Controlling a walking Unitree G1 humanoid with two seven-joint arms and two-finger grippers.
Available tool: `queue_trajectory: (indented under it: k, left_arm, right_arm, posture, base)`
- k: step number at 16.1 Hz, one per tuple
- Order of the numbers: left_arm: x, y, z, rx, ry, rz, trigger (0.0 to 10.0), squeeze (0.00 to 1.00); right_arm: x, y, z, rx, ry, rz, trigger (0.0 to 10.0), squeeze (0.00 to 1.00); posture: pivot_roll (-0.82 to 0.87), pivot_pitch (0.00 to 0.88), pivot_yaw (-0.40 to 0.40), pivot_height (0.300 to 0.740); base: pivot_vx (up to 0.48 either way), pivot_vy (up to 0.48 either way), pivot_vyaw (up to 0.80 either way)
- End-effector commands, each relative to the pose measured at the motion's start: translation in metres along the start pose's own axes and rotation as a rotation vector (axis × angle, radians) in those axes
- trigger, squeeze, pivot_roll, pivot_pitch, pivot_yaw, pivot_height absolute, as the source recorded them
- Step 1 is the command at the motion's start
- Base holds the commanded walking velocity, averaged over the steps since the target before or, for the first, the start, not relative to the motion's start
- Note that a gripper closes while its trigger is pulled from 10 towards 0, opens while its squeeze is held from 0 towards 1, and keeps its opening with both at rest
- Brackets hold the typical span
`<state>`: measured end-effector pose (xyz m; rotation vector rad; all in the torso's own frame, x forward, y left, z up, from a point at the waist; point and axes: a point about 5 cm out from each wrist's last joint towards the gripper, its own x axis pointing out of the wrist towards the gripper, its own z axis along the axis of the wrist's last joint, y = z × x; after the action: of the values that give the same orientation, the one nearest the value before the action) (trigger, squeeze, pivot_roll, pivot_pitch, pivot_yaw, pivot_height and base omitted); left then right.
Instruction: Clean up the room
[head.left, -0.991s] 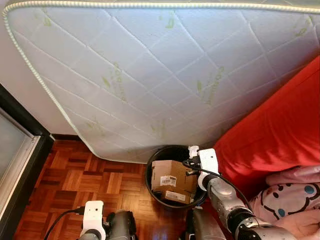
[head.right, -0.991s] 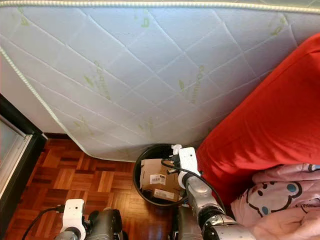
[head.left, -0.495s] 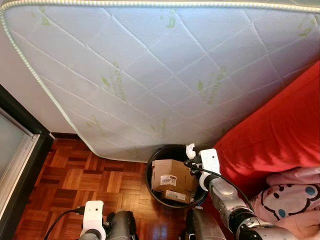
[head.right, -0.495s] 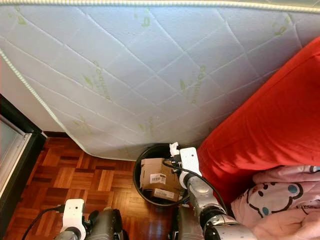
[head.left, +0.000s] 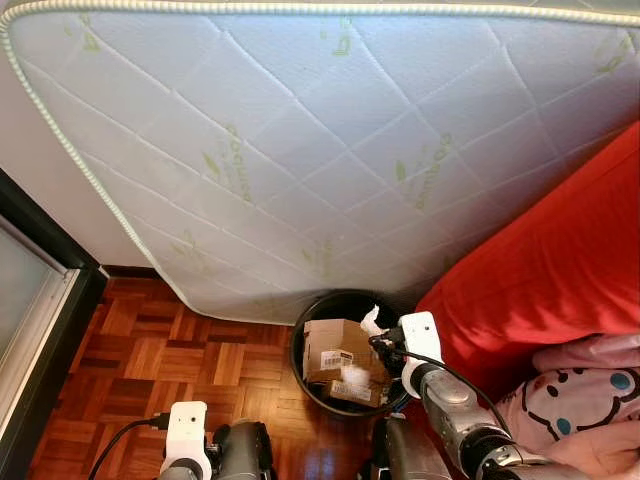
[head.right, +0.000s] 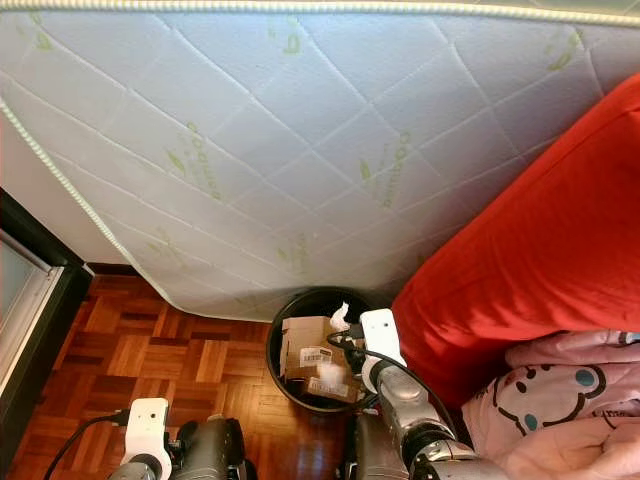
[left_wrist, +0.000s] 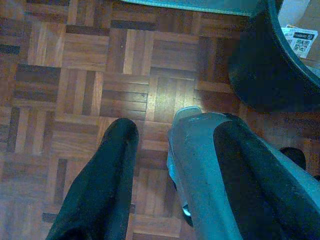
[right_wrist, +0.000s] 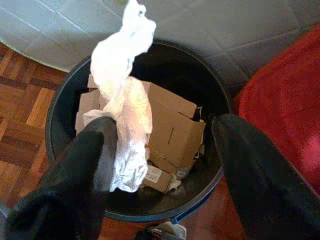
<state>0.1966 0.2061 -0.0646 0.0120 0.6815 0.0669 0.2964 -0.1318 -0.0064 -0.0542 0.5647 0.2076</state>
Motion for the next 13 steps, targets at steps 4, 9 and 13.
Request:
queue_trajectory:
  k: [4, 9, 13]
  left_arm:
    - [-0.015, -0.006, -0.042, -0.001, 0.175, -0.018, 10.0, 0.00]
    - [-0.016, -0.007, -0.043, -0.001, 0.182, -0.017, 10.0, 0.00]
    - [-0.017, -0.004, -0.045, -0.001, 0.184, -0.015, 10.0, 0.00]
  right_arm:
    - [-0.003, 0.003, -0.013, 0.035, 0.046, 0.002, 10.0, 1.00]
    - [-0.005, 0.003, -0.027, -0.033, 0.170, 0.024, 10.0, 1.00]
    - [-0.004, 0.005, -0.022, 0.010, 0.119, 0.036, 10.0, 0.00]
  posture:
    - [0.09, 0.213, -0.037, 0.638]
    - [0.09, 0.213, -0.038, 0.638]
    - [0.09, 0.216, -0.037, 0.638]
  base:
    - [0.000, 0.000, 0.00]
    - [0.000, 0.000, 0.00]
    - [0.000, 0.000, 0.00]
